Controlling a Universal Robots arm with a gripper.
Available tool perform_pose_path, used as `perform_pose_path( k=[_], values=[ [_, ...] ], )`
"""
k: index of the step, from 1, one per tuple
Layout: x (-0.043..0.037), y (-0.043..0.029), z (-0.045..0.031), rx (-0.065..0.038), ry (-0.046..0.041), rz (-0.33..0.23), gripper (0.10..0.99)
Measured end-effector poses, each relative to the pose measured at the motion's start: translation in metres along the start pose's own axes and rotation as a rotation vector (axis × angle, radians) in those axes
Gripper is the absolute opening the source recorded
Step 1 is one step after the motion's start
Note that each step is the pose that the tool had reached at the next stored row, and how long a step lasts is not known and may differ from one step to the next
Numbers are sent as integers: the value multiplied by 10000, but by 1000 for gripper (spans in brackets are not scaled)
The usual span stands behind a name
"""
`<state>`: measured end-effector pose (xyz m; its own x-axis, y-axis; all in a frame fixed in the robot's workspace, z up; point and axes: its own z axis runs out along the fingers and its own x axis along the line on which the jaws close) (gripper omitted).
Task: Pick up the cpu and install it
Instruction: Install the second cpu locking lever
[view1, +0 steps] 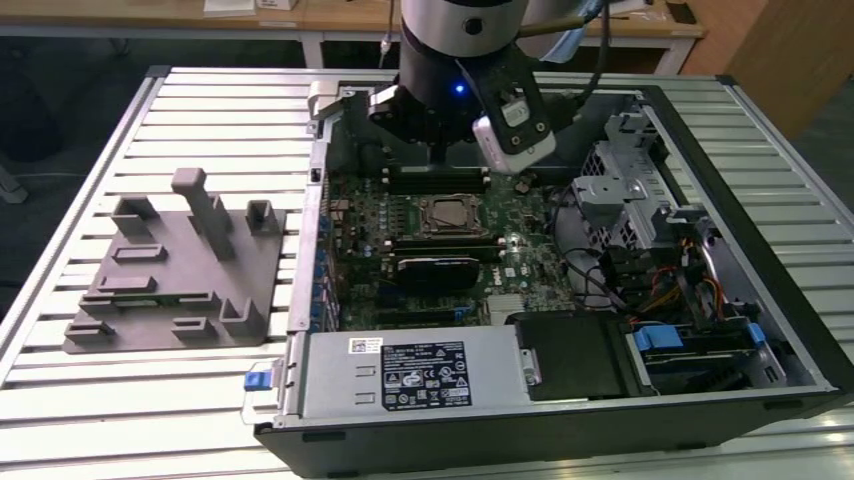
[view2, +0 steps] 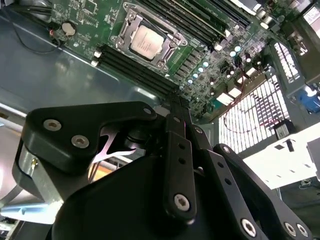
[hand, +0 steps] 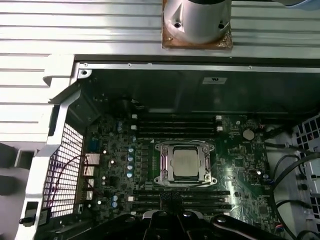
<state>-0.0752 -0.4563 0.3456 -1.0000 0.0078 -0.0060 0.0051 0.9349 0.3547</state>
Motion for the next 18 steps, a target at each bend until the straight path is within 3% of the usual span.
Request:
perform_pose_path(
  k=[7, 12, 18],
  values=[
    [0, 5, 137, 161, 0, -2, 106],
    [0, 84, 200, 189, -1, -2, 106],
    [1, 165, 305, 562, -3, -5, 106]
  ],
)
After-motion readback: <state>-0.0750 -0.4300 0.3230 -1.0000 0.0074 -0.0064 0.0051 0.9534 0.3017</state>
